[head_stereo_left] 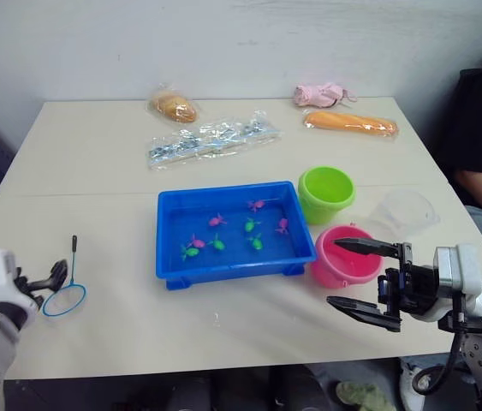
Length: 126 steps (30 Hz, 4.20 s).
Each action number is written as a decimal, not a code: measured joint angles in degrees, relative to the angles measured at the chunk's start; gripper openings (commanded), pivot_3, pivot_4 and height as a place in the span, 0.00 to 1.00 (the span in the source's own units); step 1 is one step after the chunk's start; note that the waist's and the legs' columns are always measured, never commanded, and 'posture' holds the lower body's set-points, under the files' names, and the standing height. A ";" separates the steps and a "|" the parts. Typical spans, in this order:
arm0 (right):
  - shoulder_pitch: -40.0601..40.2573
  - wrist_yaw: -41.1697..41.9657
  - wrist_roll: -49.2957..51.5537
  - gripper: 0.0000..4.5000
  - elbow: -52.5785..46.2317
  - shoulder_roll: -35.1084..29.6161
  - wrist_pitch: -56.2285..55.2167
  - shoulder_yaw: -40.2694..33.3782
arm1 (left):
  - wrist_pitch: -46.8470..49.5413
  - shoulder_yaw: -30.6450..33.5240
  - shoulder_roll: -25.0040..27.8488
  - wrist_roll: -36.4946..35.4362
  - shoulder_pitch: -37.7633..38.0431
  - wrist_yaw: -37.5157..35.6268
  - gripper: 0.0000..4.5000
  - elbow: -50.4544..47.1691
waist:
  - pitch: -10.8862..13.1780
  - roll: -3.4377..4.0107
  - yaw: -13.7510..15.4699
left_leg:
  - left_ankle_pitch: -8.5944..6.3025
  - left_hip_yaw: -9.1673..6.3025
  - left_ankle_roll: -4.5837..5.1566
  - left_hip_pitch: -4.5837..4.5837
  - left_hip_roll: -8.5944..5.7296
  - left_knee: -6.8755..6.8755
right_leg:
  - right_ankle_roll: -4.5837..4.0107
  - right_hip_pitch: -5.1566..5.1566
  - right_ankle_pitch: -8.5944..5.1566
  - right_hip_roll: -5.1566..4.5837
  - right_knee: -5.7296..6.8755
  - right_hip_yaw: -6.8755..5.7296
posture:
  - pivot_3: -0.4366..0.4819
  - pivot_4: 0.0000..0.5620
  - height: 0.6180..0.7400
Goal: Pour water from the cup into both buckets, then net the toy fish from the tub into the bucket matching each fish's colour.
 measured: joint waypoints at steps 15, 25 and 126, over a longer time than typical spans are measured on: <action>6.78 0.60 -3.59 1.00 1.31 0.80 -6.84 -1.98 | 3.71 -11.17 0.93 7.23 -16.62 -0.37 0.74 22.55 | -0.07 0.10 0.75 | 0.08 0.04 -0.11 0.05 0.03 0.03 | -0.01 0.03 0.00 0.23 0.06 -0.01 | 0.48 0.27 1.00; 8.25 -1.12 -3.62 1.00 1.13 0.99 -7.90 -2.78 | 2.32 -9.78 -0.99 8.40 -15.27 -1.85 0.01 23.94 | -0.46 0.77 1.37 | 0.08 0.18 -0.12 0.19 0.03 0.02 | -0.01 0.06 0.00 0.20 0.10 0.18 | 0.48 0.27 1.00; -18.75 -65.10 27.14 0.00 -8.88 0.36 66.68 -0.36 | -31.60 -23.47 8.19 -0.96 -27.64 -59.00 0.99 19.49 | 0.09 0.39 0.37 | 0.14 0.01 -0.10 -1.14 0.13 0.99 | -0.08 -0.90 -0.05 0.35 0.67 -0.68 | 0.48 0.27 1.00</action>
